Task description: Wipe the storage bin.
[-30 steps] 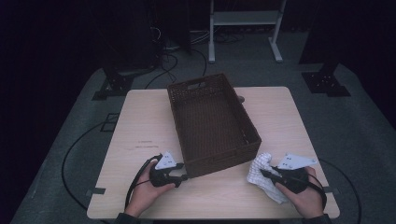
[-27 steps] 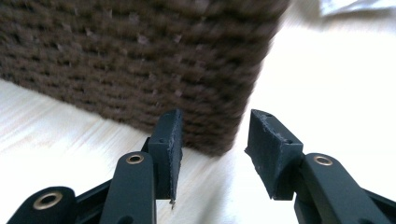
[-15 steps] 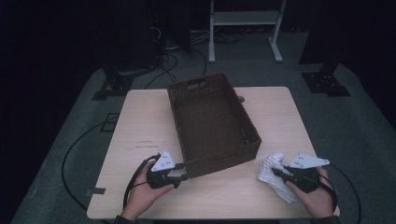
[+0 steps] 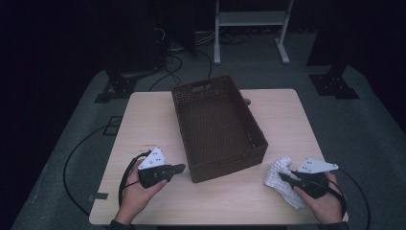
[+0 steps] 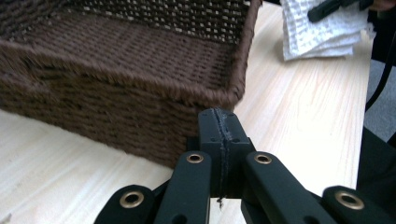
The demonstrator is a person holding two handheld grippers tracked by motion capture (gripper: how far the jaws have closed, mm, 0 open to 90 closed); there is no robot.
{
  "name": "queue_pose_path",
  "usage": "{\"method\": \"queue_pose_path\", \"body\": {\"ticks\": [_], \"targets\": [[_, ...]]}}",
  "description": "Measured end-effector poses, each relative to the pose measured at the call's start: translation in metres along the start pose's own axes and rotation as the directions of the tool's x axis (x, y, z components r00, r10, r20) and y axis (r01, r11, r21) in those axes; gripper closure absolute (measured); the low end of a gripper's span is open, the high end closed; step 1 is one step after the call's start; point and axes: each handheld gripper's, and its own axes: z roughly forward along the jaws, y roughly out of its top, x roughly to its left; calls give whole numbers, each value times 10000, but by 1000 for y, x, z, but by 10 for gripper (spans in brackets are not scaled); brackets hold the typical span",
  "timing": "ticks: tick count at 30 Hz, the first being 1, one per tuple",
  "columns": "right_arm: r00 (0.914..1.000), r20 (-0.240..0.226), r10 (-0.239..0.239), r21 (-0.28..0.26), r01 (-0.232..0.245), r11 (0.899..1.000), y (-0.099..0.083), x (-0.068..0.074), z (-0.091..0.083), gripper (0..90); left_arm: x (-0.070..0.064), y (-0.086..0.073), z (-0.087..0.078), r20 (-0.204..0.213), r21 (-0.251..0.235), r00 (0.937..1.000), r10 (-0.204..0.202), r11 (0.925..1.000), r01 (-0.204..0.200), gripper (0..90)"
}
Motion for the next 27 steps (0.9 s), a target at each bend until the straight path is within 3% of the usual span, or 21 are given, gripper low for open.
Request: {"method": "queue_pose_path", "body": {"ticks": [13,22,27], "targets": [[9999,5,121,-24,-121,9999,-1,-2,0,766,7,11,15,190,-61,9998,49,10000,-48,900],[9998,-76,160,-18,-160,9999,-2,-5,2,767,-2,23,40,967,-118,9953,-7,9999,19,897],[9998,-126,161,26,-161,9999,-2,-6,4,767,-6,32,53,1158,-80,9933,43,10000,-34,897]]}}
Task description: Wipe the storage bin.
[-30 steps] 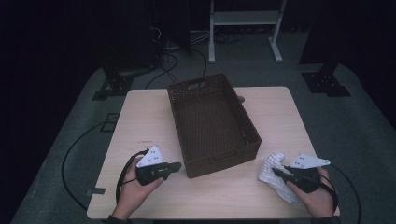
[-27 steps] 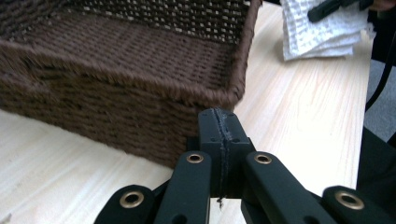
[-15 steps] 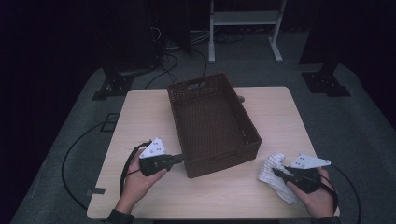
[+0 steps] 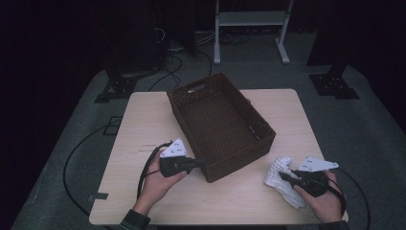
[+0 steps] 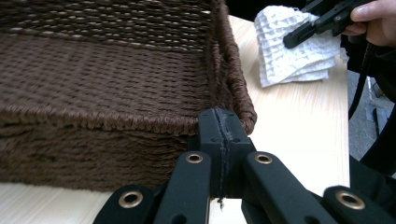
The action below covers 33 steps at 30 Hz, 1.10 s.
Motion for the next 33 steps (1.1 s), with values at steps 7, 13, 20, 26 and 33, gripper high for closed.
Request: {"method": "queue_pose_path", "body": {"ticks": [7,13,20,26,33], "targets": [[10000,-6,45,1,-45,10000,-1,-3,0,767,-3,15,27,358,25,9994,-40,10000,39,898],[10000,-58,76,4,-76,10000,-1,-5,1,767,-5,29,53,633,49,9980,94,9999,-97,899],[9999,-112,84,36,-84,10000,-2,-5,3,766,-4,33,58,688,51,9976,71,10000,-75,875],[9998,-170,116,36,-115,9999,-2,-5,4,766,6,32,50,246,91,9997,-66,9999,64,803],[9995,-212,252,31,-252,9997,-3,-7,6,766,18,31,38,-187,264,9997,-136,9996,141,713]]}}
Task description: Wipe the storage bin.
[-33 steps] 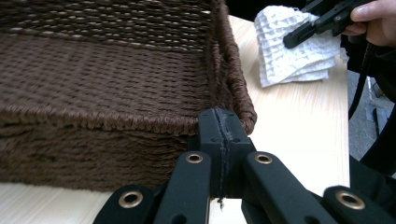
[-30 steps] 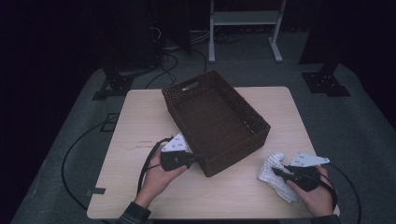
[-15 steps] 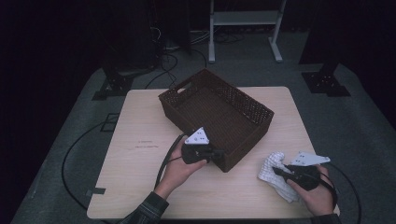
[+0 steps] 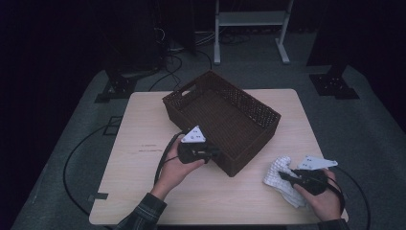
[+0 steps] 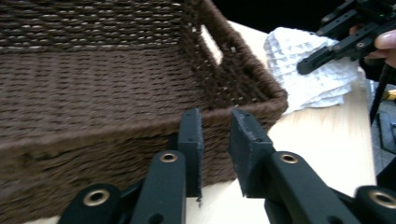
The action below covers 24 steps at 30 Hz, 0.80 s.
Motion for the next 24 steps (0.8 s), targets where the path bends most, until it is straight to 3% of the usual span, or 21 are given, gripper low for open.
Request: {"method": "queue_pose_path", "body": {"ticks": [6,14,24], "targets": [[10000,-21,53,-6,-53,10000,-1,-2,3,766,18,1,-11,-416,-44,9987,-289,9996,287,623],[10000,25,73,81,-73,9999,-1,-2,4,766,44,3,-21,-1005,-108,9943,-351,9994,342,553],[10000,80,24,128,-25,9999,-2,-1,5,765,80,9,-34,-1832,-110,9818,-496,9988,484,523]]}}
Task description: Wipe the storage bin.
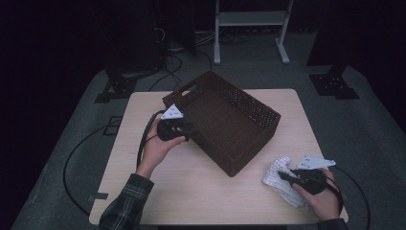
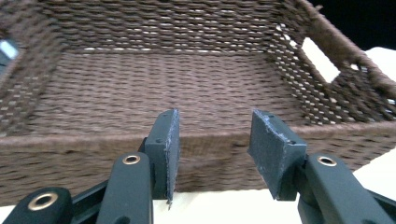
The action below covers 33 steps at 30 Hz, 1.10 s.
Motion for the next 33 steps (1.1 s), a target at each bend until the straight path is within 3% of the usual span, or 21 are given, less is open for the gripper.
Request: {"method": "queue_pose_path", "body": {"ticks": [7,12,17,23,26,29,33], "targets": [[10000,-9,-6,0,6,10000,0,0,0,765,20,4,-2,-379,-79,9993,13,10000,-16,516],[10000,1,-12,3,12,10000,0,0,0,765,42,12,-2,-811,143,9966,117,9998,-106,515],[10000,3,1,14,-1,10000,-1,0,0,765,56,15,0,-1059,219,9943,121,9997,-99,519],[10000,-7,94,16,-94,10000,-3,-1,0,765,77,20,1,-1446,363,9892,229,9992,-178,532],[9999,10,120,50,-120,9999,-3,-3,1,765,94,23,3,-1681,418,9856,194,9990,-125,538],[9999,25,112,30,-112,9999,-3,-3,1,765,108,20,4,-1890,102,9819,-99,9999,120,549],[9999,40,110,-2,-110,9999,-3,-3,-1,764,123,13,5,-2171,126,9759,-201,9996,234,559]]}}
